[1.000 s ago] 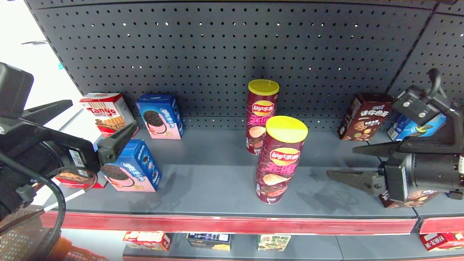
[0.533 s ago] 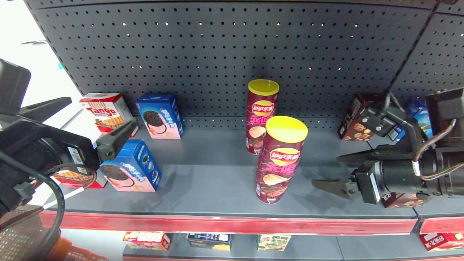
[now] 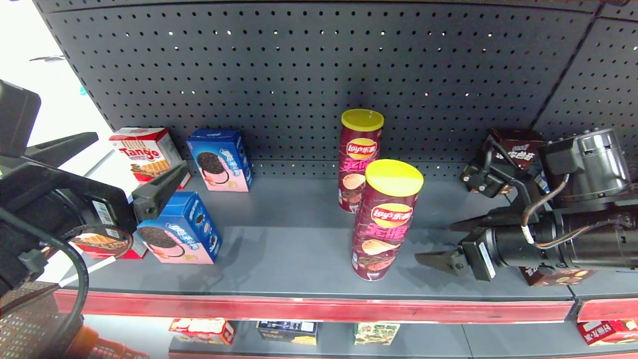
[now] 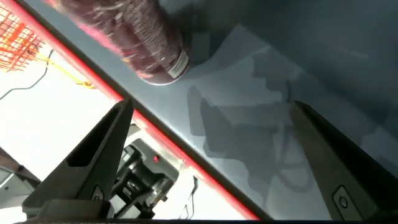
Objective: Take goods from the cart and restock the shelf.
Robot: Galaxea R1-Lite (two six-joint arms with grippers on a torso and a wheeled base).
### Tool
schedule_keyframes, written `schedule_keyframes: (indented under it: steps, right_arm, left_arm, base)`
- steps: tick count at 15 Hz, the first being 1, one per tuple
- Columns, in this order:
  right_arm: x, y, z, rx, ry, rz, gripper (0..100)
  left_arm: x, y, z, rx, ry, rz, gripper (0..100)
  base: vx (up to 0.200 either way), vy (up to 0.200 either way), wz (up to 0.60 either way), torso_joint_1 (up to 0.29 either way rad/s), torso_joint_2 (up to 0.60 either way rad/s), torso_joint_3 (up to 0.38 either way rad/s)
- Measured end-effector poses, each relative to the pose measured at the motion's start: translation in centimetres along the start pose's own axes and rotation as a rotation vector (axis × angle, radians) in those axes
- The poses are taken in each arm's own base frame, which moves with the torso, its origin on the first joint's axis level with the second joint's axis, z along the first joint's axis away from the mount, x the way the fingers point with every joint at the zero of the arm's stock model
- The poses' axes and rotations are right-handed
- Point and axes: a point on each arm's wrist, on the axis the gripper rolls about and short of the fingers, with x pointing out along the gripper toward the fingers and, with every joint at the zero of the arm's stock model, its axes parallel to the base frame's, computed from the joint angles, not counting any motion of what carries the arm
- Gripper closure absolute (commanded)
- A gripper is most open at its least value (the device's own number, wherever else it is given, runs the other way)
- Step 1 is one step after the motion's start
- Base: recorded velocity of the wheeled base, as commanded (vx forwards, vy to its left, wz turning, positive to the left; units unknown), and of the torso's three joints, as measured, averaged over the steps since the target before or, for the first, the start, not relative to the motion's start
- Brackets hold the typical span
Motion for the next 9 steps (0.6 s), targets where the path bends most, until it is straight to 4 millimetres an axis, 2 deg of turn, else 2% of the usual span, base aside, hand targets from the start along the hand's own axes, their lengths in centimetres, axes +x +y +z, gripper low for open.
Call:
schedule_keyframes:
  steps: [9]
  right_arm:
    - [2.7,-1.5,1.5,0.017,-0.001,-0.032,0]
  left_arm:
    - [0.0,0.0,-0.1,0.0,0.001,-0.006,0]
  base:
    - [0.0,0.0,0.0,0.0,0.0,0.0]
